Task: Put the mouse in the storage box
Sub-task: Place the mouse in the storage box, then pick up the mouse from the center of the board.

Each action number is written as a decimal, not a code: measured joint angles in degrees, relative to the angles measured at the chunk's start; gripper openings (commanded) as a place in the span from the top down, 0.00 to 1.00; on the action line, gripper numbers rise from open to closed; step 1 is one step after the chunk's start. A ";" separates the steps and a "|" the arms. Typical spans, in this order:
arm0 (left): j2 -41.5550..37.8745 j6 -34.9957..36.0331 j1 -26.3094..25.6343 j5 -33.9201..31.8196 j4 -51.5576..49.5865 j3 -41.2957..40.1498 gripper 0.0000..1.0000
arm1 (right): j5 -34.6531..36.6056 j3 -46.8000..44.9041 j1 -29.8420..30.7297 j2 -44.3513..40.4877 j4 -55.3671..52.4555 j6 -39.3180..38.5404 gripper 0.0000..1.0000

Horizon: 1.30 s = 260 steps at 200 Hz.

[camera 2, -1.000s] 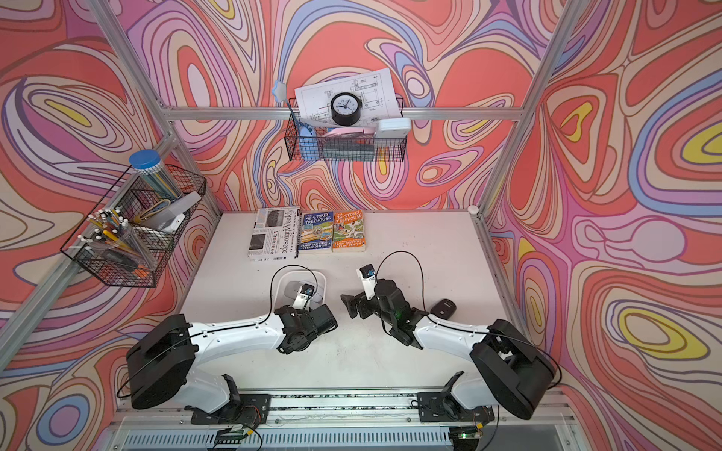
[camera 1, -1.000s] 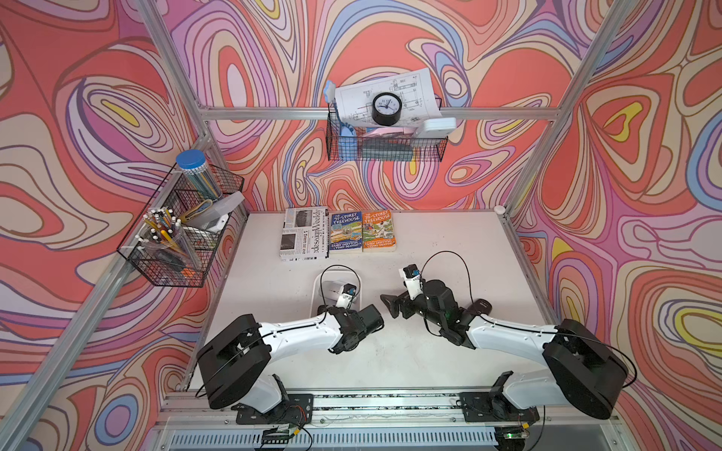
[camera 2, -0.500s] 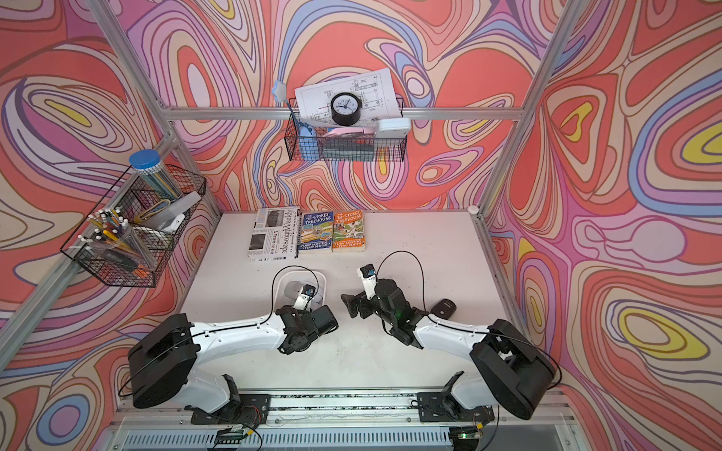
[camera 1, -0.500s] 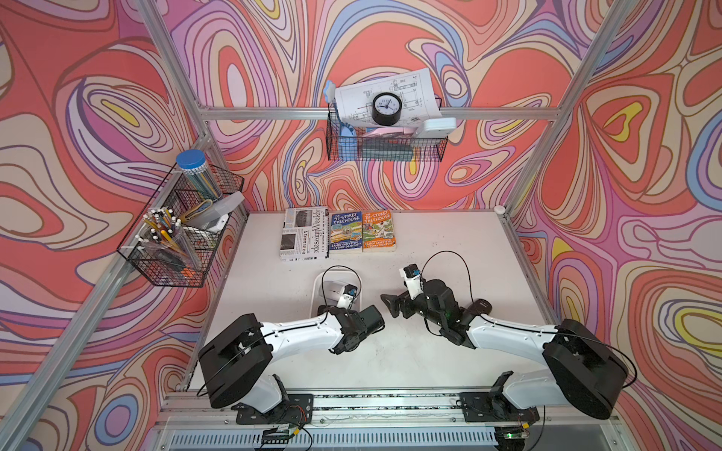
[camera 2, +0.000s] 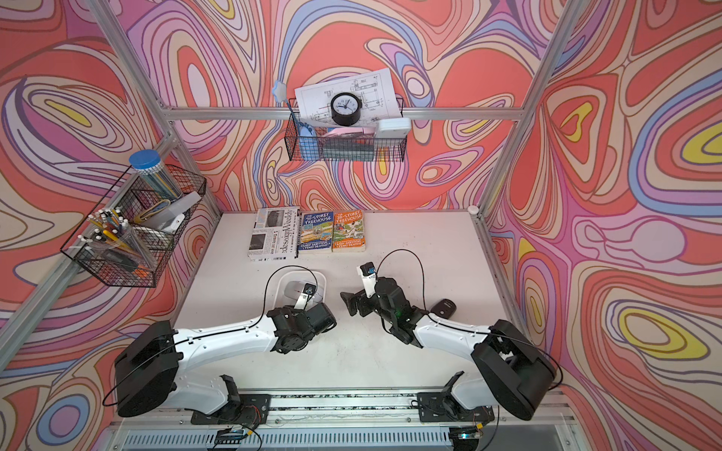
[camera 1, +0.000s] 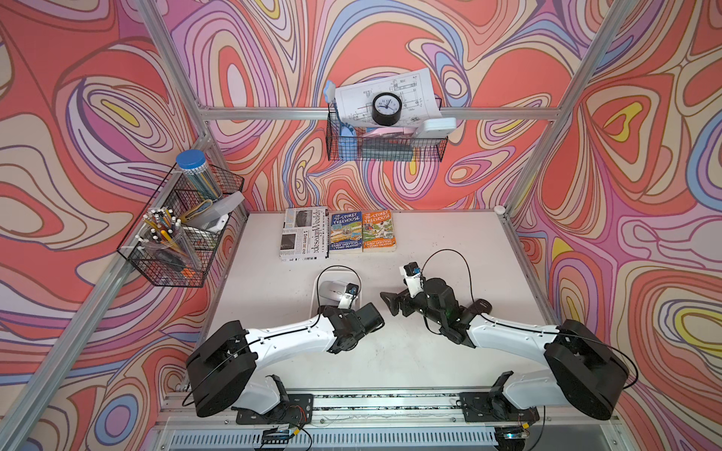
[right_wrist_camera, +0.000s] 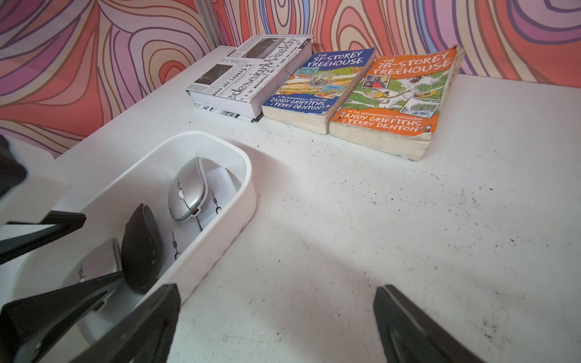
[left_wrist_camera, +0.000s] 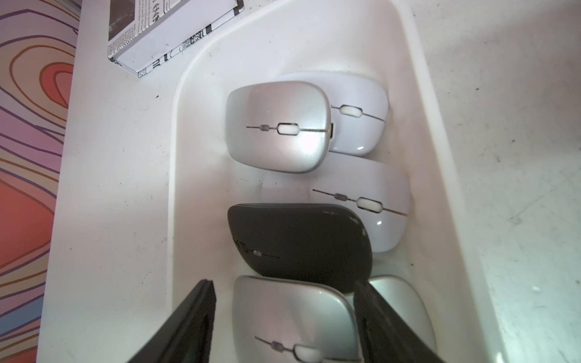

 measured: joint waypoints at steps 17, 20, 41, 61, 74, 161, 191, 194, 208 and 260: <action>-0.55 0.13 0.00 1.14 0.00 -0.02 0.27 | 0.09 0.00 0.00 -0.24 0.00 0.00 0.02; -0.68 0.13 0.00 1.31 -0.02 -0.02 0.26 | 0.11 0.00 0.00 -0.26 0.00 0.00 0.02; -2.36 0.11 0.00 2.54 -0.09 -0.02 0.23 | 0.46 0.00 -0.02 -0.31 -0.02 0.04 0.02; -5.79 0.13 0.00 3.67 -0.28 -0.02 0.19 | 1.14 0.04 -0.17 -0.74 -1.11 0.79 0.02; -8.96 0.15 0.00 4.52 -0.44 -0.02 0.16 | 1.81 0.76 -0.81 -1.05 -3.50 1.88 0.02; -19.82 1.53 2.08 13.99 -0.46 0.00 0.12 | 13.44 13.46 -22.51 -5.35 -40.06 18.62 0.02; -20.63 2.03 3.67 17.16 -0.09 -0.02 0.12 | 15.98 15.34 -30.45 -5.22 -52.37 21.51 0.02; -20.63 2.05 3.82 17.38 -0.07 -0.02 0.12 | 16.15 15.39 -31.04 -5.22 -53.29 21.68 0.02; -20.63 2.12 4.20 18.34 -0.07 -0.04 0.12 | 16.85 15.41 -32.72 -5.20 -57.20 22.49 0.02; -21.03 2.54 4.76 20.83 0.79 -1.68 0.12 | 15.52 15.26 -33.51 -3.26 -64.41 24.09 0.02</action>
